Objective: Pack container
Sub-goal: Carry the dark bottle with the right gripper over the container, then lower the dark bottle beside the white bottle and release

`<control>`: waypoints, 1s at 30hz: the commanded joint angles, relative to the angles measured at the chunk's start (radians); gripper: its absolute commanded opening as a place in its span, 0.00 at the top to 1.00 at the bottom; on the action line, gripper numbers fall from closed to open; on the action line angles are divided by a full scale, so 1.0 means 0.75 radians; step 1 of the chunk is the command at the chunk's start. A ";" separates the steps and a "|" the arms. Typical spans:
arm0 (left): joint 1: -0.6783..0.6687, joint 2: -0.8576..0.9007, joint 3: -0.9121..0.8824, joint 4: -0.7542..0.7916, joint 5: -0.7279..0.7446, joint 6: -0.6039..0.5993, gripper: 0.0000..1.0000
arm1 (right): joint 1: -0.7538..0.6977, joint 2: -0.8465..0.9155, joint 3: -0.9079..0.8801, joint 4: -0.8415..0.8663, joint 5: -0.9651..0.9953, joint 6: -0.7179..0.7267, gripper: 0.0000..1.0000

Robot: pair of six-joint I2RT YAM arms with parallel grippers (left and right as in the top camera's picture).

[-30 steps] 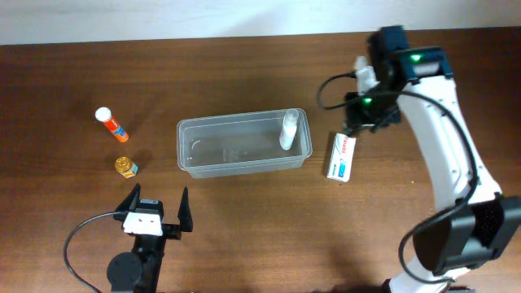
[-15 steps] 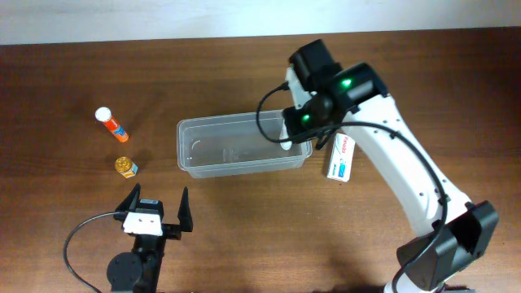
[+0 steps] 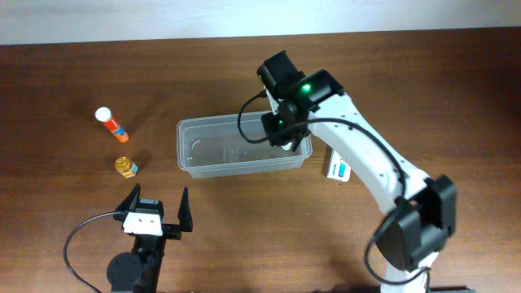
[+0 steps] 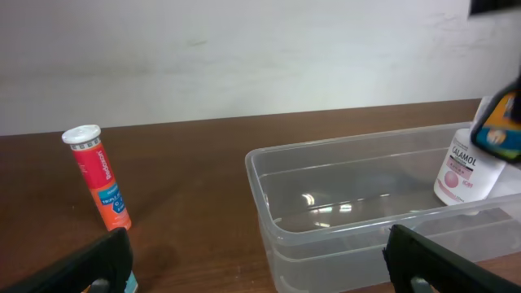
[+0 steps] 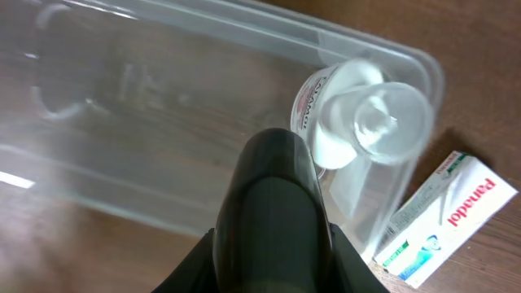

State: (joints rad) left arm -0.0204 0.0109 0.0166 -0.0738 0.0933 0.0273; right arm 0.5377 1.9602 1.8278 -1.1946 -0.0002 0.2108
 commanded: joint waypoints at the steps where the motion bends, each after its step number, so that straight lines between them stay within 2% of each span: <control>1: -0.005 -0.007 -0.010 0.002 -0.010 0.020 0.01 | 0.007 0.050 0.030 0.009 0.028 0.015 0.81; 12: -0.005 -0.007 -0.010 0.002 -0.010 0.020 0.01 | 0.007 0.121 -0.009 0.015 0.052 0.057 0.81; 30: -0.005 -0.007 -0.010 0.002 -0.010 0.020 0.01 | 0.007 0.135 -0.199 0.142 0.052 0.157 0.81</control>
State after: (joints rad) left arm -0.0204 0.0109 0.0166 -0.0738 0.0933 0.0273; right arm 0.5377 2.0525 1.6993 -1.0969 0.0185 0.3046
